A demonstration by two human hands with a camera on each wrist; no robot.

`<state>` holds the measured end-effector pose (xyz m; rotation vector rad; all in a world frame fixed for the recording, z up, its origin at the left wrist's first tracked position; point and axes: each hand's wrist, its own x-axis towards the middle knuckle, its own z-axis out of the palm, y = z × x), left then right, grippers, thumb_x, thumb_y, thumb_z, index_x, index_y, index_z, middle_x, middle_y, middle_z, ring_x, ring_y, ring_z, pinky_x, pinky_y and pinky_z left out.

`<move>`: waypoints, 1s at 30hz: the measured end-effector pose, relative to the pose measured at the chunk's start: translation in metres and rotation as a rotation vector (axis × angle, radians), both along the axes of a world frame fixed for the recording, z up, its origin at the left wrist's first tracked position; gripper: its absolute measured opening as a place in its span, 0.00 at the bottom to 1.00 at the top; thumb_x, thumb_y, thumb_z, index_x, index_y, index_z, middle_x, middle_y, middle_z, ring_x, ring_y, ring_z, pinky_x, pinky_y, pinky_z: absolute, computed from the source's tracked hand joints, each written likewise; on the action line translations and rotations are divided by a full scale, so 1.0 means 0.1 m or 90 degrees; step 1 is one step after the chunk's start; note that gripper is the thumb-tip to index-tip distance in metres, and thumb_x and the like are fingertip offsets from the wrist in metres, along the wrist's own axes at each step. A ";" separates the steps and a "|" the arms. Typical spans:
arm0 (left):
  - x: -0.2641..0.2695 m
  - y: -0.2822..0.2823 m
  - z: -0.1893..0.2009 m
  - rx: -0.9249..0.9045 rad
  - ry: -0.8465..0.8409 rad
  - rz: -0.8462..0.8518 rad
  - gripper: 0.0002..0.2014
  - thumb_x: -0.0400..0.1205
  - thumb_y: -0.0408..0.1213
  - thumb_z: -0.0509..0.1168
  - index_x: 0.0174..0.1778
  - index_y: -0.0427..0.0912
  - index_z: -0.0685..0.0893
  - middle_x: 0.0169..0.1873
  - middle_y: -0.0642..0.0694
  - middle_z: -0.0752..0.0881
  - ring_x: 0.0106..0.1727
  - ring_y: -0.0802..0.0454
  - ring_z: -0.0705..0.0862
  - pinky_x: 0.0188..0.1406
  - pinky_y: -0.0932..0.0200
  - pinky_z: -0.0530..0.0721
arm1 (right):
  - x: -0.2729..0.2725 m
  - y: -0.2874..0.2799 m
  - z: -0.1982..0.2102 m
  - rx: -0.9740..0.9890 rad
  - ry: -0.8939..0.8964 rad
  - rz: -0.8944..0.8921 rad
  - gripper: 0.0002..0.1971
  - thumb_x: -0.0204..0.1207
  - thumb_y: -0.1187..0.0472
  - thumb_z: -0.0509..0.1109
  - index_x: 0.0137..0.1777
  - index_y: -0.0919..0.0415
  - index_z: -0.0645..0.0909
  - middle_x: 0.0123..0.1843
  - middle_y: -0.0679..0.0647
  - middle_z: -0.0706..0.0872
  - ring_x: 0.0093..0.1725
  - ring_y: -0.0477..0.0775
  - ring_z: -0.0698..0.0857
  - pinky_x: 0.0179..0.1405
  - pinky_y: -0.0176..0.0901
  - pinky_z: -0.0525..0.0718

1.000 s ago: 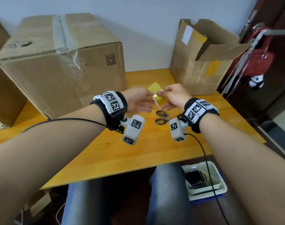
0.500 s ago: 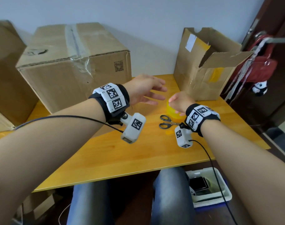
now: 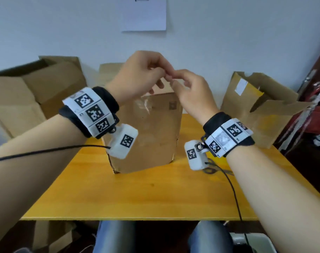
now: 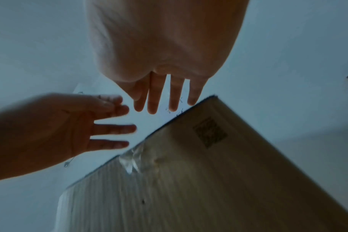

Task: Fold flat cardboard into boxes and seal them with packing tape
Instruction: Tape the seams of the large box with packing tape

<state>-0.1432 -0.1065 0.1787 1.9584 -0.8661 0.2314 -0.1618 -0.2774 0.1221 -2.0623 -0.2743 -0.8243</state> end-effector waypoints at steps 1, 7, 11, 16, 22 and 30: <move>0.06 0.13 -0.02 0.006 -0.026 0.041 0.13 0.80 0.27 0.61 0.44 0.47 0.89 0.39 0.53 0.92 0.39 0.56 0.90 0.33 0.60 0.86 | 0.04 0.09 0.01 -0.006 0.003 0.025 0.12 0.84 0.63 0.64 0.59 0.51 0.88 0.59 0.37 0.88 0.64 0.33 0.82 0.64 0.23 0.73; 0.33 0.57 -0.31 0.162 -0.067 0.183 0.07 0.83 0.42 0.67 0.49 0.57 0.91 0.37 0.66 0.87 0.40 0.71 0.85 0.41 0.71 0.81 | 0.32 0.36 -0.17 -0.126 0.027 0.065 0.14 0.86 0.58 0.63 0.64 0.50 0.89 0.65 0.40 0.88 0.65 0.35 0.81 0.71 0.32 0.74; 0.47 0.63 -0.44 0.167 -0.121 0.188 0.09 0.82 0.47 0.70 0.51 0.52 0.94 0.47 0.56 0.92 0.51 0.58 0.88 0.57 0.50 0.86 | 0.48 0.40 -0.25 -0.178 -0.028 0.047 0.13 0.83 0.53 0.66 0.59 0.46 0.91 0.57 0.39 0.92 0.62 0.43 0.85 0.69 0.52 0.79; 0.52 0.60 -0.52 0.136 -0.165 0.214 0.06 0.79 0.50 0.73 0.46 0.56 0.93 0.44 0.59 0.92 0.50 0.61 0.87 0.54 0.55 0.85 | 0.55 0.34 -0.35 -0.198 -0.091 0.037 0.12 0.83 0.52 0.69 0.61 0.44 0.90 0.61 0.38 0.90 0.67 0.44 0.84 0.75 0.48 0.74; 0.55 0.58 -0.60 0.116 -0.206 0.229 0.05 0.75 0.50 0.77 0.42 0.56 0.91 0.36 0.65 0.86 0.44 0.65 0.85 0.40 0.75 0.76 | 0.62 0.33 -0.50 -0.213 -0.122 -0.040 0.11 0.81 0.48 0.72 0.61 0.39 0.89 0.63 0.33 0.88 0.71 0.41 0.80 0.74 0.51 0.61; 0.58 0.56 -0.72 0.140 -0.275 0.223 0.14 0.70 0.52 0.80 0.45 0.50 0.88 0.44 0.56 0.90 0.46 0.54 0.87 0.42 0.55 0.82 | 0.64 0.28 -0.54 -0.257 -0.150 -0.035 0.17 0.77 0.47 0.75 0.66 0.39 0.86 0.66 0.34 0.86 0.72 0.44 0.79 0.70 0.51 0.62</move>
